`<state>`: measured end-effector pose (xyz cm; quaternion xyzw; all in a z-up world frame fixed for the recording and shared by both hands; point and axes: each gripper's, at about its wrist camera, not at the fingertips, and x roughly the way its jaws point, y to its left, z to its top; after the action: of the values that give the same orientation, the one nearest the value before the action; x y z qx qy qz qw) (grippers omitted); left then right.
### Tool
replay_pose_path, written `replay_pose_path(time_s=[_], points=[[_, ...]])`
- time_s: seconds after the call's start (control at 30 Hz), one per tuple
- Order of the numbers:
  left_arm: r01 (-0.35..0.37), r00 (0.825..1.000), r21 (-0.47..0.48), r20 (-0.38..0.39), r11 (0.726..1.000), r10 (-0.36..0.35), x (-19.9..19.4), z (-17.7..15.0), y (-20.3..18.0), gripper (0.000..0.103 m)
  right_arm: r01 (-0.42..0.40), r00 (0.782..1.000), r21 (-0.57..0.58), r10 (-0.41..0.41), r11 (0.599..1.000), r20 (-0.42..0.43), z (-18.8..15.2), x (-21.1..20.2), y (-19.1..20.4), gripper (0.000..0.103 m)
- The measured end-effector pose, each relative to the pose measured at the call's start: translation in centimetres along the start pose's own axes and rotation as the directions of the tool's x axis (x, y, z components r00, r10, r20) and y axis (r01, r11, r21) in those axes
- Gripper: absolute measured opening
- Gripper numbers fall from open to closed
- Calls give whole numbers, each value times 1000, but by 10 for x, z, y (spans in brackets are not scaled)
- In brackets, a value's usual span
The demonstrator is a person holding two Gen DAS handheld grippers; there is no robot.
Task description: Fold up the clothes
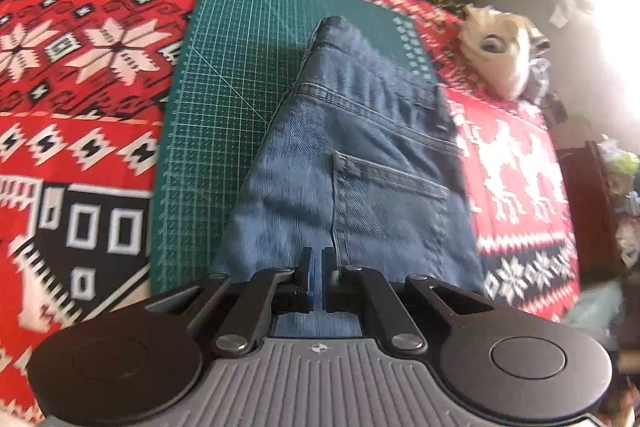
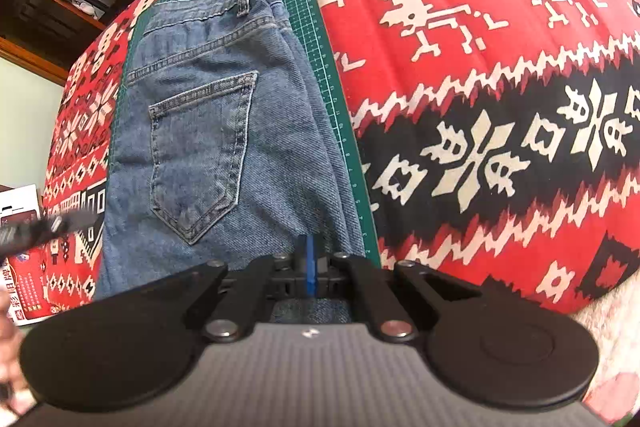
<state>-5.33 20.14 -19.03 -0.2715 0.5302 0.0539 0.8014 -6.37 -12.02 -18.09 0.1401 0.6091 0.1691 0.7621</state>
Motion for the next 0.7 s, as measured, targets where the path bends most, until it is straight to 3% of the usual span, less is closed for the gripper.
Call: replay_pose_path(time_s=[0.2, 0.7], points=[[-44, 998, -5, -44, 999, 44, 26, -1, -2, 3, -11, 1000, 13, 11, 1000, 4, 0, 0, -2, 0], [-31, 996, -2, -80, 1000, 30, 4, -59, 2, 3, 14, 1000, -26, -14, 1000, 6, 0, 2, 6, 0]])
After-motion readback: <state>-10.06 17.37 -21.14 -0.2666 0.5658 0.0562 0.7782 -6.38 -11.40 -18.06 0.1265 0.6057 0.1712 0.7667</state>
